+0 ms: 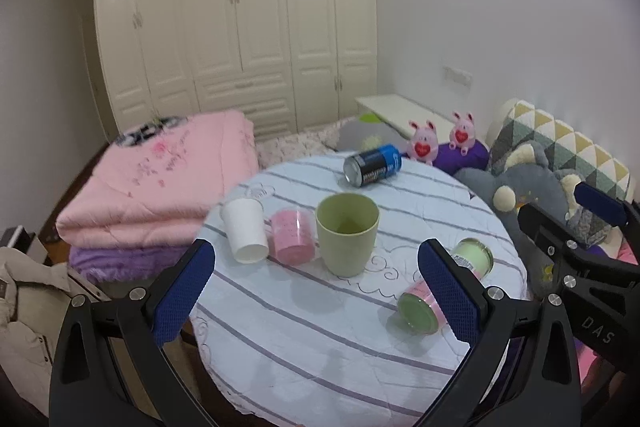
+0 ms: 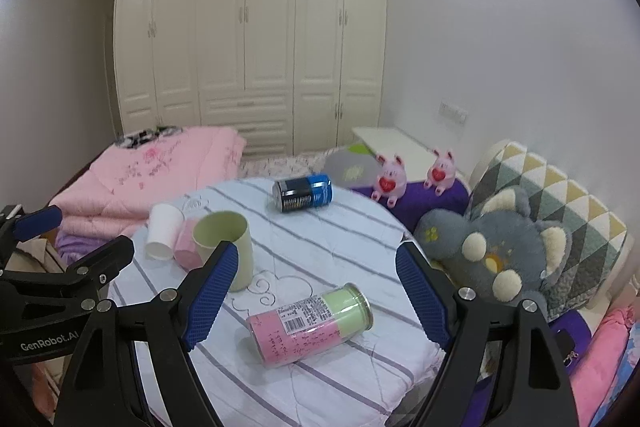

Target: Flip cup upright

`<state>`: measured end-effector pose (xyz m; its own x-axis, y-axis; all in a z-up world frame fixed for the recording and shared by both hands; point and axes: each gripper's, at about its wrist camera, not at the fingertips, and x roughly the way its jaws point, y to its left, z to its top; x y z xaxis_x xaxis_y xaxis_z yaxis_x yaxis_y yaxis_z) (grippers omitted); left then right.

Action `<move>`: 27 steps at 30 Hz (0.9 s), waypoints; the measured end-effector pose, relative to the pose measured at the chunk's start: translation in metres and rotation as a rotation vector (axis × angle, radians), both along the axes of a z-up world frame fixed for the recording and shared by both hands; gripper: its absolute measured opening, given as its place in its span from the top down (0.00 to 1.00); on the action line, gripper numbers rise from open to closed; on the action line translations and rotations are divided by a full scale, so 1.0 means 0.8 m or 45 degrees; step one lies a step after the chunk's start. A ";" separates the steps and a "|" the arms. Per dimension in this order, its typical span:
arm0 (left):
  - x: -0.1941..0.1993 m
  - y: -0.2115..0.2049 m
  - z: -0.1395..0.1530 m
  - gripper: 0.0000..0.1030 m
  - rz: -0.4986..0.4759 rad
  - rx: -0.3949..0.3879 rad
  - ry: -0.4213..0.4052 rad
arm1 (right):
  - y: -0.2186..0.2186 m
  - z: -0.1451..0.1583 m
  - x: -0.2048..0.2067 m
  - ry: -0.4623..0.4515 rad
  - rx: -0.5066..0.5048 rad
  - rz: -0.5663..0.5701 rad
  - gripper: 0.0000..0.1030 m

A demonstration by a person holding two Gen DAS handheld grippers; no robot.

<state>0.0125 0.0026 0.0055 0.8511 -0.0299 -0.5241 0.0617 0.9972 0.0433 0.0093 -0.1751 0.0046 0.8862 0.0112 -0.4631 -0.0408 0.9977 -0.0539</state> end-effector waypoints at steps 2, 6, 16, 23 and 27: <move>-0.013 -0.001 0.005 0.00 -0.014 -0.005 -0.040 | 0.000 0.004 -0.011 -0.043 0.000 -0.006 0.20; -0.036 0.000 0.013 0.00 -0.036 -0.021 -0.120 | -0.001 0.007 -0.029 -0.092 0.014 -0.022 0.20; -0.059 -0.006 0.019 0.00 -0.076 -0.023 -0.162 | -0.002 0.007 -0.053 -0.114 0.027 -0.040 0.20; -0.068 -0.007 0.020 0.00 -0.067 -0.018 -0.187 | -0.004 0.010 -0.063 -0.134 0.032 -0.040 0.20; -0.071 -0.007 0.019 0.00 -0.064 -0.021 -0.187 | -0.004 0.010 -0.062 -0.131 0.040 -0.039 0.20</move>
